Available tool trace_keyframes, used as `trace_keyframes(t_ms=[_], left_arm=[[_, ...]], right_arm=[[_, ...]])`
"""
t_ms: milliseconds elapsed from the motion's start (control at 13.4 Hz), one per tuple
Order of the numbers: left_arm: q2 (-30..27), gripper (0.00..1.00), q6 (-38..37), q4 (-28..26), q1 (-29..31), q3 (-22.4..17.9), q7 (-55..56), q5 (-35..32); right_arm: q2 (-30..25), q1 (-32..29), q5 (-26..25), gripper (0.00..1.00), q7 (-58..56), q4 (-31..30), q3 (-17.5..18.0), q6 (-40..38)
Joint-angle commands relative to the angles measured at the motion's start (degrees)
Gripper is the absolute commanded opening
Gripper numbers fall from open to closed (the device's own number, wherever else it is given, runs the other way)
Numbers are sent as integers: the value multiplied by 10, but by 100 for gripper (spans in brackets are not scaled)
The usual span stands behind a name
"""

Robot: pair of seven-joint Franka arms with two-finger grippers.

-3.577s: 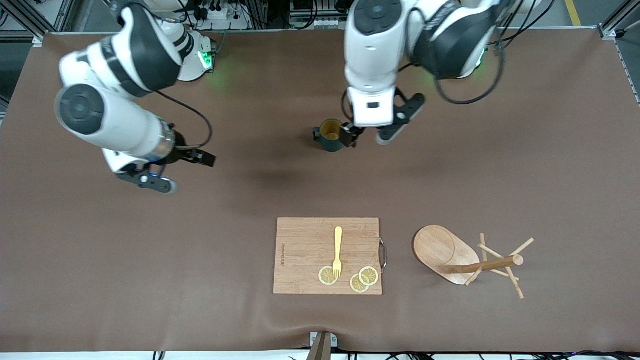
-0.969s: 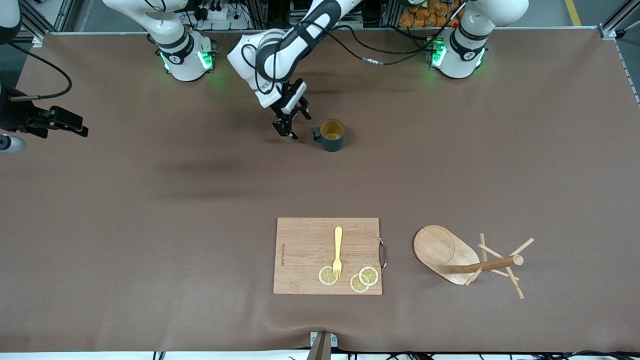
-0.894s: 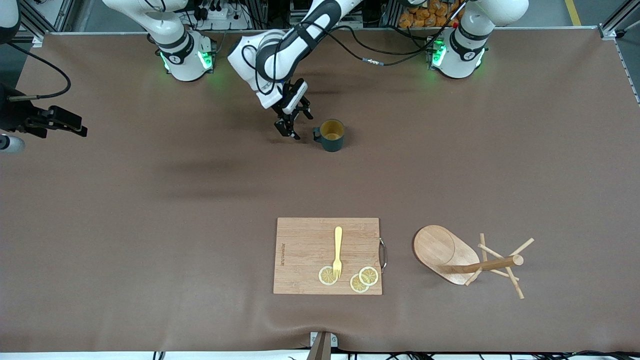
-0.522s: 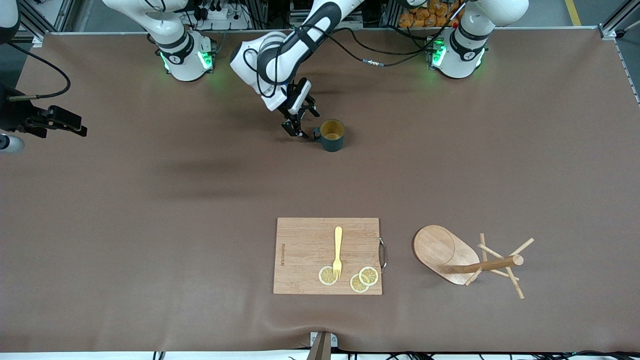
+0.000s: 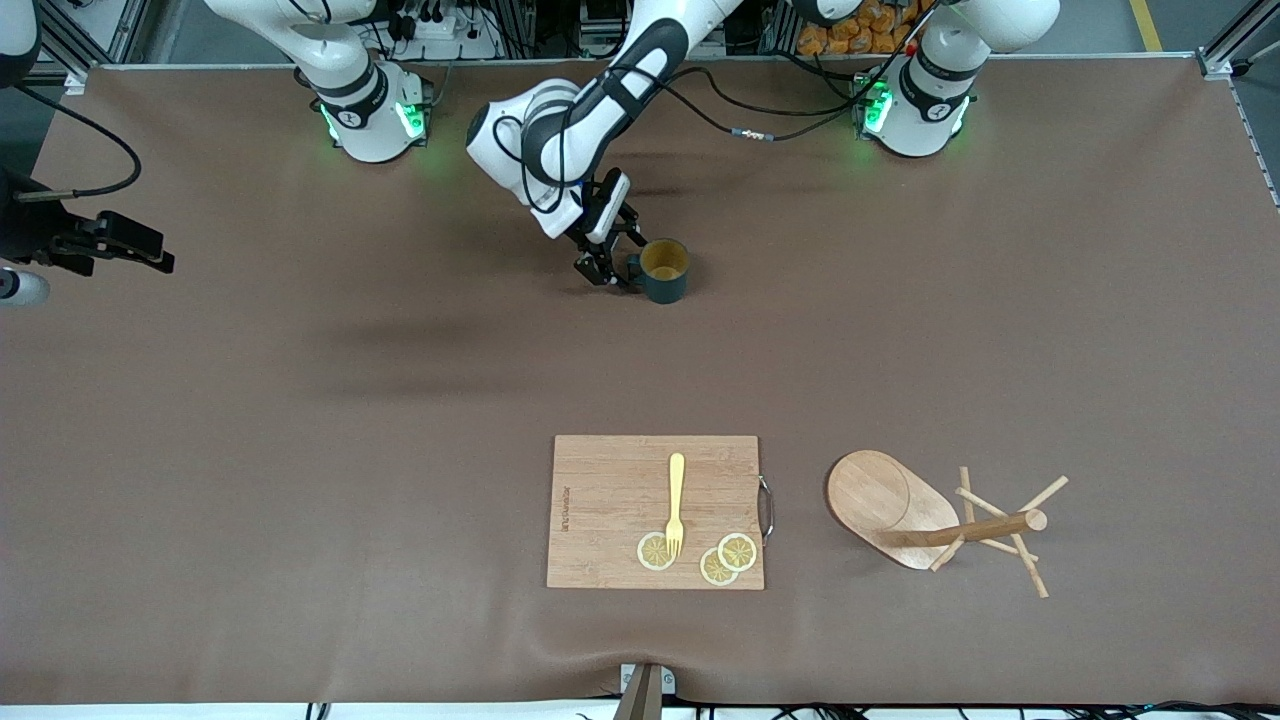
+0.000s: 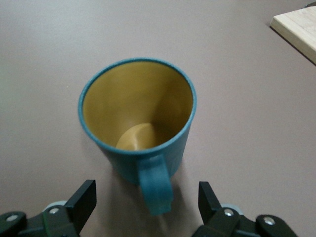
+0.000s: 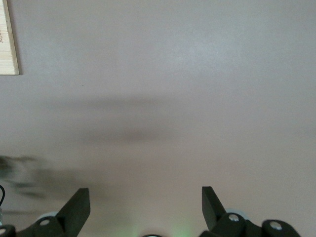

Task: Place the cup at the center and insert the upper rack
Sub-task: 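Lower the left gripper onto the mug handle and grasp it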

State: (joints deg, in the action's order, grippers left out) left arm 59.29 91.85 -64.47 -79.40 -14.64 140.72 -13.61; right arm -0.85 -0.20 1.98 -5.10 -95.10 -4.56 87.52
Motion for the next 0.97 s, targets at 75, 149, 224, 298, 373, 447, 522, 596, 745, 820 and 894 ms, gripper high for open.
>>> trace_keyframes(t_ms=[75,149,224,298,373,447,522,596,745,820,894], left_arm=[[11,86,-12,17,3,-5,10,23],[12,84,-12,17,3,-5,14,30],[12,83,-12,17,4,-5,19,32],[12,81,-12,17,6,-5,20,41],[12,80,-12,17,7,-6,23,48],[12,79,-12,17,7,-6,29,50],[12,75,-12,17,7,-6,32,52],[12,71,-13,17,7,-7,39,63],[11,67,-17,17,8,-9,43,67],[11,64,-17,18,9,-9,44,67],[10,59,-17,18,9,-9,44,67]], right_arm=[[-16,-2,5,100,-7,-13,1,4],[-16,-2,5,100,-7,-13,1,4],[-17,-2,5,100,-7,-13,1,3],[-18,-2,5,100,-7,-13,1,2],[-19,-2,5,100,-8,-13,1,1],[-20,-2,5,100,-8,-13,1,0],[-20,-2,5,100,-7,-14,1,-1],[-20,-2,5,100,-8,-14,1,-1],[-22,-2,5,100,-7,-14,1,-2],[-23,-2,5,100,-8,-15,1,-2],[-23,-2,5,100,-8,-15,1,-2]])
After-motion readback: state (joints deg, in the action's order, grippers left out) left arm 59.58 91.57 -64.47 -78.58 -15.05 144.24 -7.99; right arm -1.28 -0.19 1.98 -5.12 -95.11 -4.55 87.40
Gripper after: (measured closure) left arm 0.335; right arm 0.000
